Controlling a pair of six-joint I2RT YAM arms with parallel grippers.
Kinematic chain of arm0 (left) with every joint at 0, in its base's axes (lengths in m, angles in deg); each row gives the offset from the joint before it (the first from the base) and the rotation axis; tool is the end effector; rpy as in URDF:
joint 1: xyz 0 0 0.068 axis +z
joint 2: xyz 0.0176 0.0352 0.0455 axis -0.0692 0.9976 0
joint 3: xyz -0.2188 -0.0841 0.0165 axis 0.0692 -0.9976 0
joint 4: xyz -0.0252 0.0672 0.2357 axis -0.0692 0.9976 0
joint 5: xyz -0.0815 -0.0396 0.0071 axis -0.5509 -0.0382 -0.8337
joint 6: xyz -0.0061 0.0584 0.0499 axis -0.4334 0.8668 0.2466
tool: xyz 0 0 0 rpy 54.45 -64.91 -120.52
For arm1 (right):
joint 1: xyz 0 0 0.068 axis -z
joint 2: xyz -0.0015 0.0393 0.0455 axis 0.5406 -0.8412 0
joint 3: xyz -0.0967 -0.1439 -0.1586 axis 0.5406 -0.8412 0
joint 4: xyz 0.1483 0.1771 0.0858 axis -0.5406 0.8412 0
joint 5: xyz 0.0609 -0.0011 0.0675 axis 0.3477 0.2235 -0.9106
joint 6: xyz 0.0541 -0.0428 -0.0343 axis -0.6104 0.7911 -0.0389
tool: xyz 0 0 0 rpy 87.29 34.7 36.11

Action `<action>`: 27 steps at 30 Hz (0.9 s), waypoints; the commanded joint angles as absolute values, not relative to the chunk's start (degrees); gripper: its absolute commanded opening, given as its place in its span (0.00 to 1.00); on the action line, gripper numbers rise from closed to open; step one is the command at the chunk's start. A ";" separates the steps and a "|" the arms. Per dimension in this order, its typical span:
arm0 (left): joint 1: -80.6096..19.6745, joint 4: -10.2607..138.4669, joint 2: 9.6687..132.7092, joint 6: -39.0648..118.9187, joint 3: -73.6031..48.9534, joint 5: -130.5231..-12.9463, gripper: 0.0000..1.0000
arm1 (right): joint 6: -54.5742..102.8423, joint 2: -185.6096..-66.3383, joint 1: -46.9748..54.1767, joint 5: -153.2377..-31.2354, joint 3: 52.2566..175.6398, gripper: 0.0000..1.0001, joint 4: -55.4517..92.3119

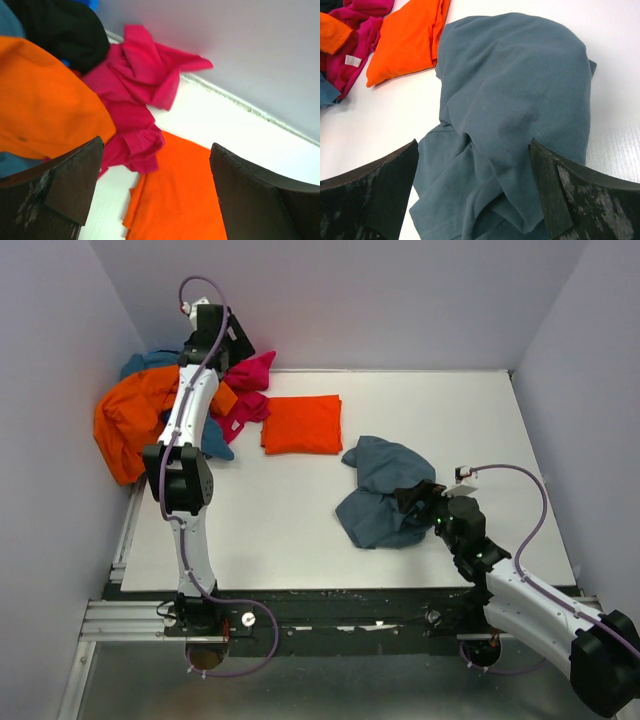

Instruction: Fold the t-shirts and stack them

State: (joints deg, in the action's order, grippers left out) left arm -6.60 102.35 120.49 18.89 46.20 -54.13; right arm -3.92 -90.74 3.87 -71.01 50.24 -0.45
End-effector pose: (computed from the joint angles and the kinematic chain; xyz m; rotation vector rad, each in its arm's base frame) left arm 0.4892 -0.0117 0.3121 -0.6366 1.9967 -0.2018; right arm 0.1996 0.0925 0.1597 0.2662 1.8538 0.5583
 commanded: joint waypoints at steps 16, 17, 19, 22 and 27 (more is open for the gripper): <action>-32.70 83.35 83.33 21.01 -16.62 -60.30 0.97 | -7.98 -96.14 3.99 -62.19 65.73 0.88 32.23; -33.58 82.65 82.28 21.10 -18.47 -60.83 0.97 | -9.38 -96.05 3.99 -61.49 66.35 0.87 34.51; -34.81 81.51 80.69 21.45 -21.99 -62.06 0.96 | -10.71 -96.13 3.99 -60.61 66.96 0.84 37.25; -36.40 78.61 78.76 22.59 -25.86 -63.20 0.96 | -11.59 -97.27 3.99 -60.86 67.58 0.82 39.80; -37.36 68.07 77.26 24.96 -32.19 -71.90 0.95 | -12.38 -101.05 3.99 -59.20 69.86 0.59 41.12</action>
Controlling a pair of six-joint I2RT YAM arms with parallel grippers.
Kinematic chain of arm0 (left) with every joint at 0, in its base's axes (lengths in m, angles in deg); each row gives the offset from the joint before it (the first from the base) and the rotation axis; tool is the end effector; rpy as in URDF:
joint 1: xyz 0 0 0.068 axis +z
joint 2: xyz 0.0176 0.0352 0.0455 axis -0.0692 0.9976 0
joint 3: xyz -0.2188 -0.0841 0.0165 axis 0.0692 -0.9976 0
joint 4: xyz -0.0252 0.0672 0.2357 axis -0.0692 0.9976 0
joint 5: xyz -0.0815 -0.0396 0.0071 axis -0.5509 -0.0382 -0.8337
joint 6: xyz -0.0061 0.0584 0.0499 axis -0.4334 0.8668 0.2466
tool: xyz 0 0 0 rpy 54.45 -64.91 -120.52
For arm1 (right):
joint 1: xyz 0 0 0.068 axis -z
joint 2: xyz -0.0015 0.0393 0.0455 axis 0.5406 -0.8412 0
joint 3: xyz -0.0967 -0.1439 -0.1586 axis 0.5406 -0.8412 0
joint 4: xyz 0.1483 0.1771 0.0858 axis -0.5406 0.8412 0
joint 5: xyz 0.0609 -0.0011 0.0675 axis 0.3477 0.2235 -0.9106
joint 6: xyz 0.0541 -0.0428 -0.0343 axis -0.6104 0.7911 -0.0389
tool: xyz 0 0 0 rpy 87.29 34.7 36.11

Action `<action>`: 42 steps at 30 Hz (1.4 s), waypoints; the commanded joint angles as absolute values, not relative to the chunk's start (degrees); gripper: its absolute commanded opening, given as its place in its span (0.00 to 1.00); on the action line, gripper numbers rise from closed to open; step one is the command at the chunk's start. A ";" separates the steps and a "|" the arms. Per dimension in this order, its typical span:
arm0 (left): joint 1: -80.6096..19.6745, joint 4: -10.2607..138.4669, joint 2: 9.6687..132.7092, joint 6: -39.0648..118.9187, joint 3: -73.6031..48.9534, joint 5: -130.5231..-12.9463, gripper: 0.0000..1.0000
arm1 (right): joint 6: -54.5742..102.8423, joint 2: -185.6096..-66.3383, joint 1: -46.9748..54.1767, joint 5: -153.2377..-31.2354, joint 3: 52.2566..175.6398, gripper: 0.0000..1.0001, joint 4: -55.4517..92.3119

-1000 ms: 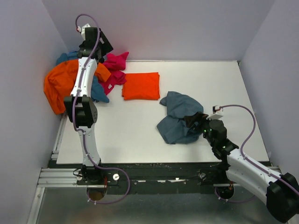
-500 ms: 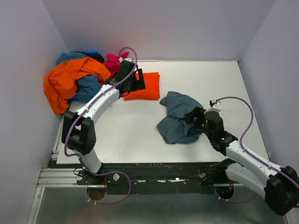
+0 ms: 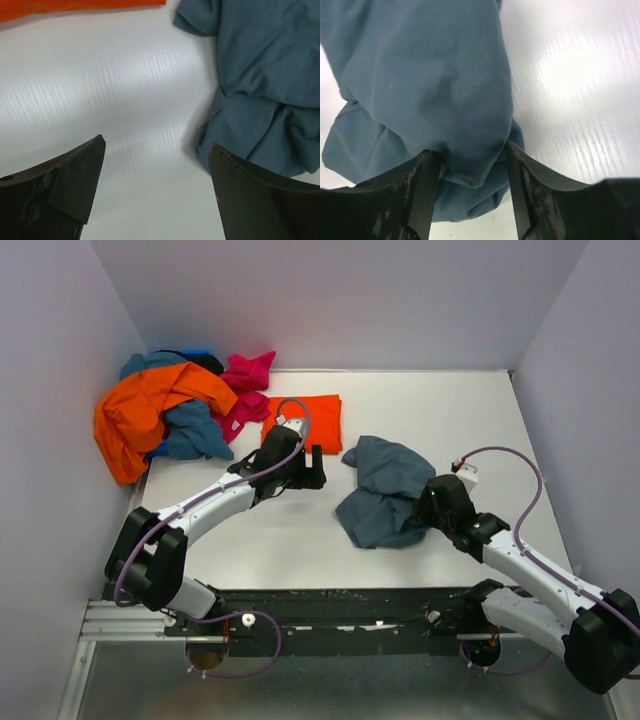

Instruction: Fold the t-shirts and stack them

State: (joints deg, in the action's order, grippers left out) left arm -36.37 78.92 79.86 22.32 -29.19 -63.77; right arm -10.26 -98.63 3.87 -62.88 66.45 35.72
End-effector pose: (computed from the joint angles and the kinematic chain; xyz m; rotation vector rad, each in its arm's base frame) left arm 0.2792 -0.1775 0.1870 0.0690 2.3586 -0.5497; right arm 0.2020 0.0837 0.1570 0.4294 2.2317 0.2031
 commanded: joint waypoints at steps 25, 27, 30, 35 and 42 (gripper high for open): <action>-40.44 43.28 62.24 28.22 -49.77 -69.80 0.94 | 9.25 -92.09 3.90 -70.87 117.50 0.01 47.43; -40.44 42.57 61.53 28.22 -50.48 -70.68 0.95 | 5.75 -92.18 3.99 -56.79 116.37 0.03 52.53; -40.44 42.39 62.84 27.78 -49.96 -73.75 0.95 | 3.18 -92.96 3.99 -52.25 111.98 0.21 57.28; -40.53 43.00 67.06 27.16 -48.37 -77.88 0.95 | -1.30 -94.73 3.99 -57.77 105.56 0.76 64.49; -42.54 45.37 68.82 27.16 -46.27 -80.62 0.95 | -12.51 -93.23 3.99 -57.19 95.01 0.72 73.43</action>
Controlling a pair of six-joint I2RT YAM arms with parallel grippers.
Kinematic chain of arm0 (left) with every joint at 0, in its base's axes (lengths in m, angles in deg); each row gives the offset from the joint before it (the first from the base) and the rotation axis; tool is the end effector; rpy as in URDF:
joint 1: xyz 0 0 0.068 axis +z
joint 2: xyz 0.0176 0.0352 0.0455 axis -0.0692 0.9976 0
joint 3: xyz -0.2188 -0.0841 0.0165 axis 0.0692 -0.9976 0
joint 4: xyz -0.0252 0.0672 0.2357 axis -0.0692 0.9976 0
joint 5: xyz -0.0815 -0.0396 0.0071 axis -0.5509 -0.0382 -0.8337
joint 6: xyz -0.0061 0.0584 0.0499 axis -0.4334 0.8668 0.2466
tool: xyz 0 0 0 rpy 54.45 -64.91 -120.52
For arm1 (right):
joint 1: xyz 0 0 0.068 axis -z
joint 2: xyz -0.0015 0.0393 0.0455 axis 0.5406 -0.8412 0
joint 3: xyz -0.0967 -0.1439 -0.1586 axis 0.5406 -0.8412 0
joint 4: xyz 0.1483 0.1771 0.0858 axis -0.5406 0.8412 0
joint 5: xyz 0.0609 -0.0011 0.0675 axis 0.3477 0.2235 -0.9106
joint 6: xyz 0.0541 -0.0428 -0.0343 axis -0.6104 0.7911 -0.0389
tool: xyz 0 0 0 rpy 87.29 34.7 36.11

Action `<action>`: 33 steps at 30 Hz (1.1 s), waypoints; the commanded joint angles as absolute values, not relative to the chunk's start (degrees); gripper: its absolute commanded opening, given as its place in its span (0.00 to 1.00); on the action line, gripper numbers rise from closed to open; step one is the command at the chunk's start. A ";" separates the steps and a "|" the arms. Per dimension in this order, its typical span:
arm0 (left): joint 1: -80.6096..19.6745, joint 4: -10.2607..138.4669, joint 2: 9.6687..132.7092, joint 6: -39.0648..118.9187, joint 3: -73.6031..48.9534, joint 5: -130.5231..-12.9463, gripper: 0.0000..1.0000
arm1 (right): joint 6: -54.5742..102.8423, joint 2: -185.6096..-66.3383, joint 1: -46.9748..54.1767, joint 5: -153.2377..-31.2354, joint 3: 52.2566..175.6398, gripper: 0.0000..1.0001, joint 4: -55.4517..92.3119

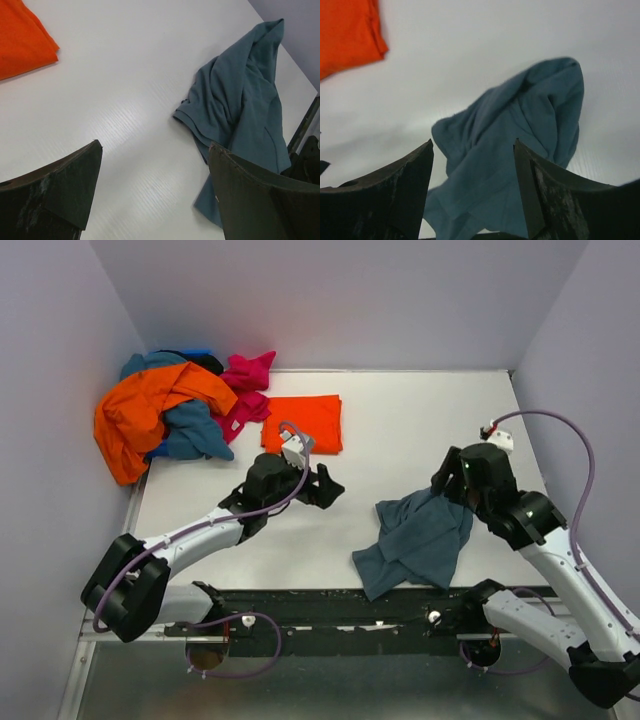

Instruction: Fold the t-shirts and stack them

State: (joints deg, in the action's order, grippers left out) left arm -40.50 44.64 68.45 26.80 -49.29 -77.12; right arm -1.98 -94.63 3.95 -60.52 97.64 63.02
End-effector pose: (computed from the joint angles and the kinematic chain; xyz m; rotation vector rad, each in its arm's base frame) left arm 0.2348 -0.1931 0.1987 0.3752 1.9164 -0.9483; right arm 0.1875 0.0726 0.3043 0.3096 2.1134 0.1710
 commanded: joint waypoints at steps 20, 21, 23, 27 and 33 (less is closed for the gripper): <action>-50.46 50.47 63.37 23.91 -52.32 -77.80 0.93 | -26.79 -92.78 4.25 -51.55 77.16 0.43 68.64; -50.72 50.56 63.02 23.56 -52.67 -77.71 0.93 | -26.62 -93.66 4.43 -51.37 77.25 0.43 68.20; -50.90 50.56 62.32 22.86 -53.64 -77.62 0.93 | -26.27 -94.90 4.60 -50.94 77.16 0.44 66.97; -51.43 50.39 61.44 21.36 -55.40 -77.62 0.93 | -26.18 -96.74 6.09 -50.49 76.20 0.44 65.30; -52.04 50.83 60.56 21.18 -56.19 -76.75 0.92 | -26.18 -97.71 7.33 -51.37 74.62 0.44 63.19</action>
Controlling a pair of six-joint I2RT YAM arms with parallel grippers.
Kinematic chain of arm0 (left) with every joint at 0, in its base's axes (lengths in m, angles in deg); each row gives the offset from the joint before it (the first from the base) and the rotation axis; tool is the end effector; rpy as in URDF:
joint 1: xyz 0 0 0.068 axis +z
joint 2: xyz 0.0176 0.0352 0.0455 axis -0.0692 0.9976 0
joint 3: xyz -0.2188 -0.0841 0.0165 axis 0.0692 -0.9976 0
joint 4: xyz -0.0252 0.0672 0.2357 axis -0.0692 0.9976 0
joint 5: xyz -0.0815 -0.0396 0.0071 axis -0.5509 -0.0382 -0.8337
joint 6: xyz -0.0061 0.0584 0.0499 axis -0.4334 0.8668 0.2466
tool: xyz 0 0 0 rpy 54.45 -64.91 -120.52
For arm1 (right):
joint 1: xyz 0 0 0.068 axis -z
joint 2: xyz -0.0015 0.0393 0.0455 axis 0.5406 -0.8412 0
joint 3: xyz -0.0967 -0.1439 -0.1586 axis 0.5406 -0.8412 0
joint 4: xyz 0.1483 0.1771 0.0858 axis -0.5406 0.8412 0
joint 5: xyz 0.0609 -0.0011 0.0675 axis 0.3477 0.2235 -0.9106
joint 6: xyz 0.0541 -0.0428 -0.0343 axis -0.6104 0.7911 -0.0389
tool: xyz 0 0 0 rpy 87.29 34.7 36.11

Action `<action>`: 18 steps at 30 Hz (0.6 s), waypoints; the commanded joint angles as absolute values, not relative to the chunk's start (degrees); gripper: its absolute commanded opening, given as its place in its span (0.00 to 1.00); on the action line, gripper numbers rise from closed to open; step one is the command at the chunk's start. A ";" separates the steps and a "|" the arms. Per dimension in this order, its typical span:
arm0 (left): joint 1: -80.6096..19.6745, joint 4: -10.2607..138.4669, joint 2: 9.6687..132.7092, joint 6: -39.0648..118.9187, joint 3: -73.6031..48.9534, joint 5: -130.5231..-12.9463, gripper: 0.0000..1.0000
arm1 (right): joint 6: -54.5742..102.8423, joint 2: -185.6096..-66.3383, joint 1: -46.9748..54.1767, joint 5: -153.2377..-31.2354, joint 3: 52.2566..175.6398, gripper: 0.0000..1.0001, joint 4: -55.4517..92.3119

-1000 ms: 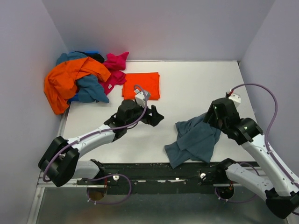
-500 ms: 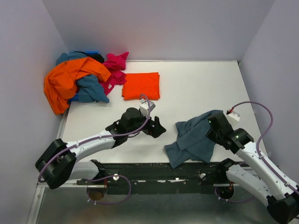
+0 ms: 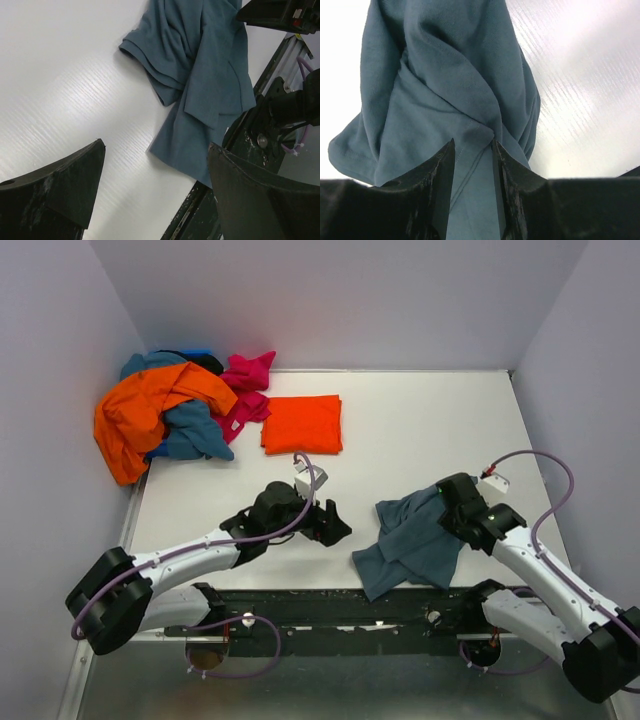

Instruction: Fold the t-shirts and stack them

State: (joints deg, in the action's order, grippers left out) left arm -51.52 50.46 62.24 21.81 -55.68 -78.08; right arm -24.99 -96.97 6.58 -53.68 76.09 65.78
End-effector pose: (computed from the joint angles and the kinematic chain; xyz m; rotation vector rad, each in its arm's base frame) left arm 0.1739 -0.2145 0.1760 0.5081 2.0563 -1.1017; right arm 0.1757 0.0488 0.1770 0.7854 2.3061 -0.1126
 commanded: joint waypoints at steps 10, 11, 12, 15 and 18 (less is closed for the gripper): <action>-52.13 51.88 61.96 22.41 -54.61 -75.95 0.93 | -27.68 -101.22 8.73 -51.29 72.32 0.36 60.20; -52.13 51.88 62.40 22.59 -54.26 -75.69 0.93 | -27.41 -101.49 8.73 -50.24 73.28 0.31 61.24; -52.13 51.97 63.10 22.68 -53.74 -75.34 0.93 | -27.76 -101.58 8.73 -48.93 74.43 0.29 62.64; -52.13 52.84 66.26 23.03 -50.84 -73.76 0.93 | -27.15 -100.27 8.73 -44.79 77.07 0.22 66.52; -52.13 54.95 71.35 22.25 -46.02 -71.57 0.90 | -24.87 -97.29 8.73 -43.29 78.74 0.01 67.84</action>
State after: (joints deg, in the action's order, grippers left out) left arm -51.74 52.75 66.17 21.92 -52.07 -75.53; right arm -26.04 -100.57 8.46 -49.68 75.22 64.58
